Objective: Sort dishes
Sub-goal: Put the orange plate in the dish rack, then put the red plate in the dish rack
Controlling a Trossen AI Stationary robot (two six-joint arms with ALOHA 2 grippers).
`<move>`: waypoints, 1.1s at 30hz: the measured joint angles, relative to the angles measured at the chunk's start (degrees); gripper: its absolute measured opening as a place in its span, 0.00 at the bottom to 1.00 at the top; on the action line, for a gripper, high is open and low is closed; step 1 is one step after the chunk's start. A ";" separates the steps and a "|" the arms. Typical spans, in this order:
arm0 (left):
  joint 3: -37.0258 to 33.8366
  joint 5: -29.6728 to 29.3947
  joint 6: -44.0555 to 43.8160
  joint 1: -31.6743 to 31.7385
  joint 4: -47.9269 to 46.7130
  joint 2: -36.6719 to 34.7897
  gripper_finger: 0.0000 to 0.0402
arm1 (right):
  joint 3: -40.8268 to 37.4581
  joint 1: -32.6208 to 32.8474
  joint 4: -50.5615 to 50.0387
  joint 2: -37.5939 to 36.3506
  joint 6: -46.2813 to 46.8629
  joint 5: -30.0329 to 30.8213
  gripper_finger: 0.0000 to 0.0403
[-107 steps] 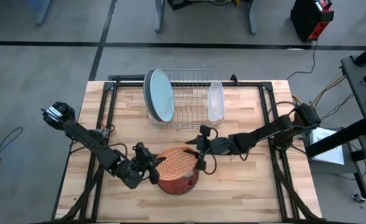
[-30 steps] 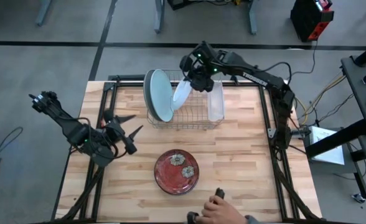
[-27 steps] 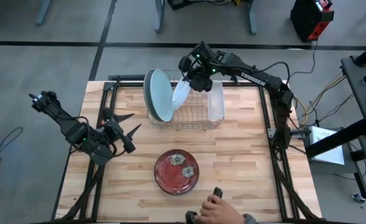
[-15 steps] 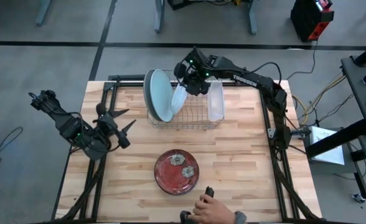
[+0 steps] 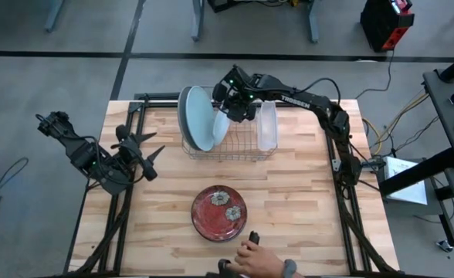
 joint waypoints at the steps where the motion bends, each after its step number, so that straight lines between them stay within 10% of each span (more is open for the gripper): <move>1: 0.00 0.00 -0.02 0.00 -0.11 -0.17 0.55 | 0.00 0.00 0.53 0.21 0.17 0.43 0.11; 14: -0.02 -0.07 0.00 0.00 -1.49 -1.29 0.55 | 1.51 0.13 4.39 -0.24 0.99 1.43 0.29; 33: -1.01 0.02 -3.06 0.00 -1.53 -1.14 0.55 | 1.35 0.72 8.89 -0.93 8.31 6.66 0.27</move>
